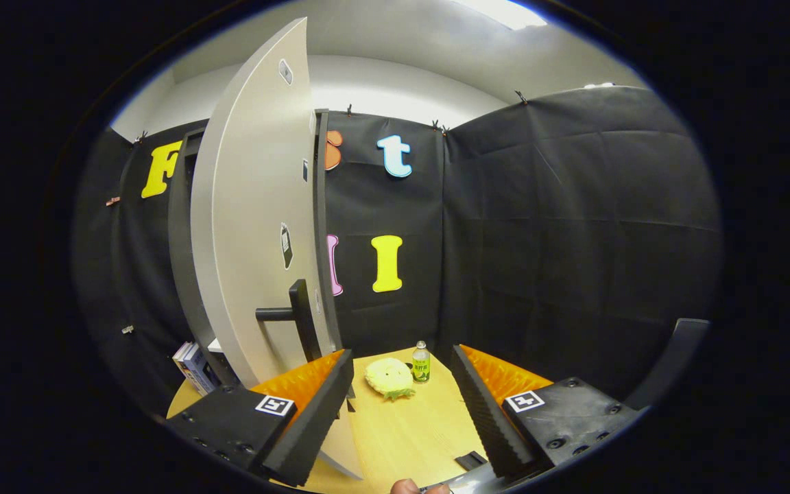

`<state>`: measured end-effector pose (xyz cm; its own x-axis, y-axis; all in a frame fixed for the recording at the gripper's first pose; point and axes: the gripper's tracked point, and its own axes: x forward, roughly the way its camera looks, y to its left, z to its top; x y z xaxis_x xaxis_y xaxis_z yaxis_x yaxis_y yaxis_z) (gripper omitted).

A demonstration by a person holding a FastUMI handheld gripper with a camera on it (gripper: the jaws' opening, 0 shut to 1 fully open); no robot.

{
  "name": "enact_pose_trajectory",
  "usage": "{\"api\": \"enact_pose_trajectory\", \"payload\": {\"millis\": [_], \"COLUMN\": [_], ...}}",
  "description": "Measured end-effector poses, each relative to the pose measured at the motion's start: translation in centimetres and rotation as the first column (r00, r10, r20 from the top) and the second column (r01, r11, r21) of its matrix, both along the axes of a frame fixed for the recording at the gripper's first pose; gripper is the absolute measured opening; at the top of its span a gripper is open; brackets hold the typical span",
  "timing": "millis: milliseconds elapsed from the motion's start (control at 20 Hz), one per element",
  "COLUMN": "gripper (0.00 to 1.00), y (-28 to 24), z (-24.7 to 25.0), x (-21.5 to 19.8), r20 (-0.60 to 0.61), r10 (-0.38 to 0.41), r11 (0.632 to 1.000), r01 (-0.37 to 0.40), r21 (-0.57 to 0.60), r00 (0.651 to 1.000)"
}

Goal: Open the shoe cabinet door, grab the shoes and put them into the shoe cabinet, then close the shoe cabinet door.

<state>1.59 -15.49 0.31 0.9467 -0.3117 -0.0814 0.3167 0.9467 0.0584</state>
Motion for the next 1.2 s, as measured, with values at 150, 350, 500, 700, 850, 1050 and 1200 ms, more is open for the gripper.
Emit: {"api": "enact_pose_trajectory", "payload": {"millis": [150,350,500,700,850,1050,1200], "gripper": [0.96,0.96,0.96,0.96,0.97,0.98,0.98], "y": [2.8,6.6,9.5,13.4,16.7,20.4,21.6], "z": [-0.2,-0.5,-0.8,-0.9,-1.2,-1.2,-0.8], "x": [0.4,1.1,1.9,3.4,4.3,5.1,5.5], "r20": [-0.005,0.001,0.002,0.002,0.001,0.003,0.012], "r10": [0.052,0.131,0.183,0.255,0.323,0.405,0.417], "r11": [0.999,0.991,0.981,0.965,0.943,0.909,0.906], "r01": [-0.052,-0.13,-0.183,-0.254,-0.322,-0.403,-0.416], "r21": [0.002,0.042,0.061,0.064,0.087,0.106,0.08], "r00": [0.999,0.991,0.983,0.967,0.946,0.914,0.909]}}
